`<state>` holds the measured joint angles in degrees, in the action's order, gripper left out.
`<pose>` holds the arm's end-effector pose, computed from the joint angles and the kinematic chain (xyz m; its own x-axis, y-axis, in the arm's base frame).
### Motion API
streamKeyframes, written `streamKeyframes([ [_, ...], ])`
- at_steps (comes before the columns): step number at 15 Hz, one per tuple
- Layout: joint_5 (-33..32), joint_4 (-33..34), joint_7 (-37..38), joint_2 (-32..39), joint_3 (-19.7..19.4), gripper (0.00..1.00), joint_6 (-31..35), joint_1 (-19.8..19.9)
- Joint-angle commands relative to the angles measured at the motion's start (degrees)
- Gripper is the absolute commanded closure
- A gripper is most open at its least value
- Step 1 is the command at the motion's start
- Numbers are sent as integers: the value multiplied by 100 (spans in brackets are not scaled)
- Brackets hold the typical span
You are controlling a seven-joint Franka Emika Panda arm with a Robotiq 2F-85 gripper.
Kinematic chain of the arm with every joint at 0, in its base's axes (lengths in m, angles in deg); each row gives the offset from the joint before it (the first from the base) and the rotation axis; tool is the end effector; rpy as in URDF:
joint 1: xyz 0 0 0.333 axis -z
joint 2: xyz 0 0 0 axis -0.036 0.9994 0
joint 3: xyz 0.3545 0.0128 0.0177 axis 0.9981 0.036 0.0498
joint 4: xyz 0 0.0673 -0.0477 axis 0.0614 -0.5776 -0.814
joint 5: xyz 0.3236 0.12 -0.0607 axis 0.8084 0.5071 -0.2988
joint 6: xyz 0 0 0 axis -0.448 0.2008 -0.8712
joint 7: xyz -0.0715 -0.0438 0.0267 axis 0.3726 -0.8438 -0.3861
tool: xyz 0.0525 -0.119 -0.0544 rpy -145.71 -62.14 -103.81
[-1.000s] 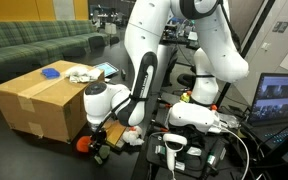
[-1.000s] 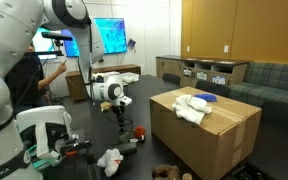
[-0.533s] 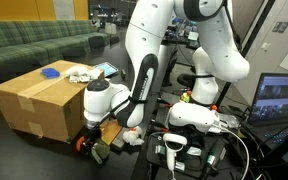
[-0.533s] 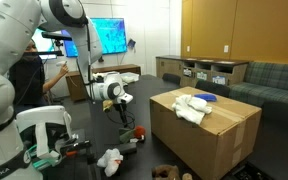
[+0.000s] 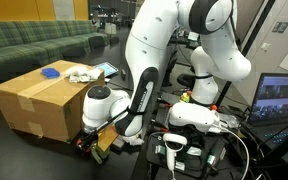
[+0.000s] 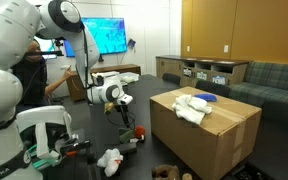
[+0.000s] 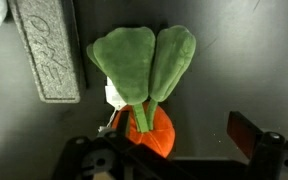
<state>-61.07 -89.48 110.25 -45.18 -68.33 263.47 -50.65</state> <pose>0.4339 0.3570 0.1079 0.9685 -0.1277 0.2136 -0.1319 -0.9912 0.0055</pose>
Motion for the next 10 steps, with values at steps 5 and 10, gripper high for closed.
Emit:
streamKeyframes([
  [5, 566, 693, -165, 660, -225, 0, 66, -219],
  [10, 711, 1053, -195, 1001, -360, 0, 48, -182],
])
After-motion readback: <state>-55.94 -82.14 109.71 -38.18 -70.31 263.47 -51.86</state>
